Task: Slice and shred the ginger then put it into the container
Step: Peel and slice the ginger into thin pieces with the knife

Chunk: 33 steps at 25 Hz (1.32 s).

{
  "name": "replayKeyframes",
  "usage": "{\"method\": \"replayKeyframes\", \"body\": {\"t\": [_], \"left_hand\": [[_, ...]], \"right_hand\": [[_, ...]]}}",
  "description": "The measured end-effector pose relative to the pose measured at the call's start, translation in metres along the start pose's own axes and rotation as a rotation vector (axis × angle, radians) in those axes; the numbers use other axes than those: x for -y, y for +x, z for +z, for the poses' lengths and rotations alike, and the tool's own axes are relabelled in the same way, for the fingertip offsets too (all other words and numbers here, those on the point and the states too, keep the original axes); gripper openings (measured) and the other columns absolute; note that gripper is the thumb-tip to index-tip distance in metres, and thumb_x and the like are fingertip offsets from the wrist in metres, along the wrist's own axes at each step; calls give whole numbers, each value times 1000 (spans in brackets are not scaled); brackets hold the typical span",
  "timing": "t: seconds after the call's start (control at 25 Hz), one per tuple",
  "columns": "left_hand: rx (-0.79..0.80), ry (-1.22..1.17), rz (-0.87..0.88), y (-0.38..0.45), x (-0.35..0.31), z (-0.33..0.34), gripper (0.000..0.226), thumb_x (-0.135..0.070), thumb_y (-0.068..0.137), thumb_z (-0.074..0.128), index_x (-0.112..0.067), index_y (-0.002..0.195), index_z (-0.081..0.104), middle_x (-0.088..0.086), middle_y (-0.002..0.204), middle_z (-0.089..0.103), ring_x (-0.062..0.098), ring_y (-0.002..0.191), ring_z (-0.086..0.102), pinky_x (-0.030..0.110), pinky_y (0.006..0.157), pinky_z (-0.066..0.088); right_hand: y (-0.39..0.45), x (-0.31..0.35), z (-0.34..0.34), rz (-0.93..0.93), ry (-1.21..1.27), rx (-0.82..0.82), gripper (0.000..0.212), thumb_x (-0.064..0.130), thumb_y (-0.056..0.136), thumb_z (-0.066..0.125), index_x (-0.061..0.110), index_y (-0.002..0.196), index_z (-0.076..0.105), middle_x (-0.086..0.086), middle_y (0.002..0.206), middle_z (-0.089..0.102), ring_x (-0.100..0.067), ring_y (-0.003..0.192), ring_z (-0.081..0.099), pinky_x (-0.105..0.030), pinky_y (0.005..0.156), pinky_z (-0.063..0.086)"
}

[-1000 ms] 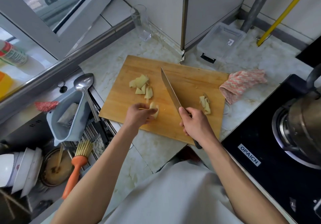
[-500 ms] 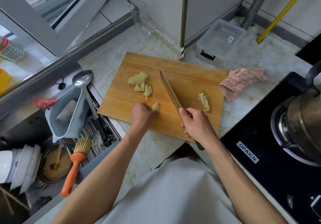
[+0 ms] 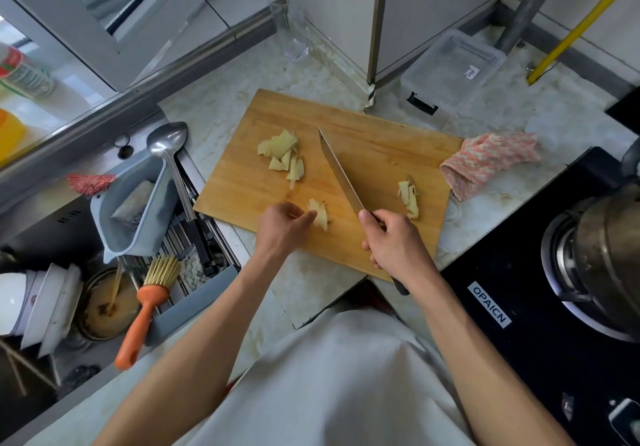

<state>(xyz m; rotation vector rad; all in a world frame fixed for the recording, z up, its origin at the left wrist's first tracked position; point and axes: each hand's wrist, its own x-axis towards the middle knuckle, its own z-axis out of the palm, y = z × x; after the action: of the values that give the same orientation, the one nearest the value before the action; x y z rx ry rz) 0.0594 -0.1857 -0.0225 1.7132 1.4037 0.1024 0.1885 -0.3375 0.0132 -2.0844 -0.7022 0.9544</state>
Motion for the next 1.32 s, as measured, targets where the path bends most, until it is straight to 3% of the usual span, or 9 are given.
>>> {"method": "replayKeyframes", "body": {"t": [0.16, 0.24, 0.32, 0.44, 0.56, 0.68, 0.96, 1.24, 1.32], "left_hand": [[105, 682, 842, 12, 3, -15, 45, -7, 88, 64, -21, 130, 60, 6, 135, 56, 24, 114, 60, 35, 83, 57], [180, 825, 1101, 22, 3, -20, 45, -6, 87, 66, -19, 130, 63, 8, 137, 58, 27, 121, 58, 41, 91, 56], [130, 788, 1238, 30, 9, -19, 27, -10, 89, 68, -15, 116, 70, 9, 122, 68, 28, 109, 66, 43, 84, 58], [-80, 567, 1195, 27, 20, -13, 19, -17, 96, 60, -10, 106, 74, 6, 107, 73, 25, 93, 70, 38, 71, 60], [-324, 241, 873, 11, 22, -7, 20, -12, 96, 59, -6, 108, 73, 7, 107, 72, 25, 82, 70, 38, 65, 59], [-403, -4, 643, 4, 20, -2, 20, -6, 94, 62, -5, 111, 72, 9, 108, 71, 24, 82, 68, 40, 70, 59], [-245, 411, 1008, 4, 52, 16, 26, -19, 97, 55, -3, 105, 74, 13, 112, 71, 33, 101, 68, 43, 72, 60], [-166, 386, 991, 10, 55, 12, 23, -16, 95, 58, -3, 106, 73, 11, 119, 69, 31, 102, 69, 42, 72, 61], [-207, 306, 870, 3, 43, 9, 19, -13, 92, 65, -7, 107, 74, 9, 118, 69, 29, 98, 69, 34, 77, 58]], "right_hand": [[-1, -4, 1, -6, -7, -8, 47, 46, 103, 45, 4, 87, 60, -18, 74, 67, -38, 64, 62, -54, 58, 54], [-3, -4, 1, -8, -9, -6, 47, 46, 102, 45, 5, 87, 60, -17, 74, 67, -38, 64, 62, -55, 59, 54], [-4, -4, 0, -5, -13, -8, 47, 46, 102, 45, 4, 90, 61, -18, 75, 67, -38, 66, 62, -55, 60, 55], [-4, -5, 1, 8, -3, -19, 48, 47, 102, 45, 3, 94, 62, -20, 78, 67, -40, 69, 62, -55, 60, 55], [-4, -3, 3, 13, 5, -26, 49, 47, 102, 44, 2, 97, 63, -22, 80, 67, -41, 68, 62, -55, 60, 54], [-5, -1, 4, 16, 4, -24, 48, 46, 103, 44, 2, 99, 63, -21, 79, 68, -41, 69, 62, -55, 61, 54], [-5, -1, 4, 28, 12, -23, 46, 46, 103, 45, 4, 95, 63, -16, 76, 69, -32, 59, 60, -53, 61, 55], [-5, 0, 4, 20, 9, -24, 47, 45, 103, 45, 3, 95, 62, -20, 77, 68, -39, 65, 61, -53, 61, 54], [-5, 0, 2, 30, 6, -14, 46, 45, 103, 45, 3, 97, 63, -17, 76, 68, -36, 62, 61, -53, 61, 54]]}}
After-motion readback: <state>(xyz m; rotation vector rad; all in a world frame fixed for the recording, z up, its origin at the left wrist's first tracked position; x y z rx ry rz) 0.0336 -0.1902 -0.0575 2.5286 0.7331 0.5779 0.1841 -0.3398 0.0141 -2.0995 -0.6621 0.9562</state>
